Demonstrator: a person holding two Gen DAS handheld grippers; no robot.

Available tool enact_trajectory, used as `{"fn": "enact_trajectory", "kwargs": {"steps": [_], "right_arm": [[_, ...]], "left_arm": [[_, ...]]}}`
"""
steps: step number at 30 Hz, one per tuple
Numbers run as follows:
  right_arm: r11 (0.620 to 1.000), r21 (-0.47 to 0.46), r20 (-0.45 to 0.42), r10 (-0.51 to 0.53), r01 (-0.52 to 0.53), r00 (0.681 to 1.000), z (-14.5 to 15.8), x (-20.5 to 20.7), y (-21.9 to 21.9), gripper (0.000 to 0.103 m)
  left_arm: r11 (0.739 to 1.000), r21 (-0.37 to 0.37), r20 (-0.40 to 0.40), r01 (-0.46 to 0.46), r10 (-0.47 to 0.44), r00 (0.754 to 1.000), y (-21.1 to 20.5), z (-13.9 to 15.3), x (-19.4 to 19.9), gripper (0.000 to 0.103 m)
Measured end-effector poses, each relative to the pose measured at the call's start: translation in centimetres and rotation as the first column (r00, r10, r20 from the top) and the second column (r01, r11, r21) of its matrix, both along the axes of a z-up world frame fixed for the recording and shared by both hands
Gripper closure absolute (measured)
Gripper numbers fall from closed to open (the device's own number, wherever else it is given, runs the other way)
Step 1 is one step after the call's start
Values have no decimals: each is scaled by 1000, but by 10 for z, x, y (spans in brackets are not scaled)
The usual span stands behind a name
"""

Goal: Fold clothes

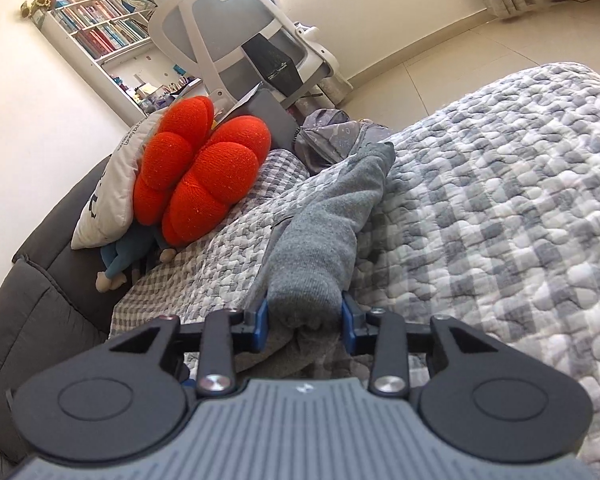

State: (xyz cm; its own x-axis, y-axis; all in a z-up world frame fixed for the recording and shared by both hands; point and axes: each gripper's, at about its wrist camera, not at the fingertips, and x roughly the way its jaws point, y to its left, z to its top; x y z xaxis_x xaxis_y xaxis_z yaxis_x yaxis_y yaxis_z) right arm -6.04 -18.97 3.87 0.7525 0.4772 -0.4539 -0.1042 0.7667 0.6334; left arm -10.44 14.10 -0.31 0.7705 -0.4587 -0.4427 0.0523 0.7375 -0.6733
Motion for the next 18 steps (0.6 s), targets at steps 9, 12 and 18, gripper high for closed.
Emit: {"fn": "enact_trajectory", "kwargs": {"steps": [9, 12, 18], "right_arm": [[999, -6, -12, -47, 47, 999, -18, -52, -42, 64], [998, 2, -22, -60, 60, 998, -28, -57, -48, 62], [997, 51, -11, -64, 65, 998, -43, -55, -56, 60]], "left_arm": [[979, -17, -19, 201, -202, 979, -59, 19, -22, 31], [975, 20, -68, 221, -219, 973, -76, 15, -11, 28], [974, 11, -124, 227, -224, 967, -89, -3, 8, 25]]}}
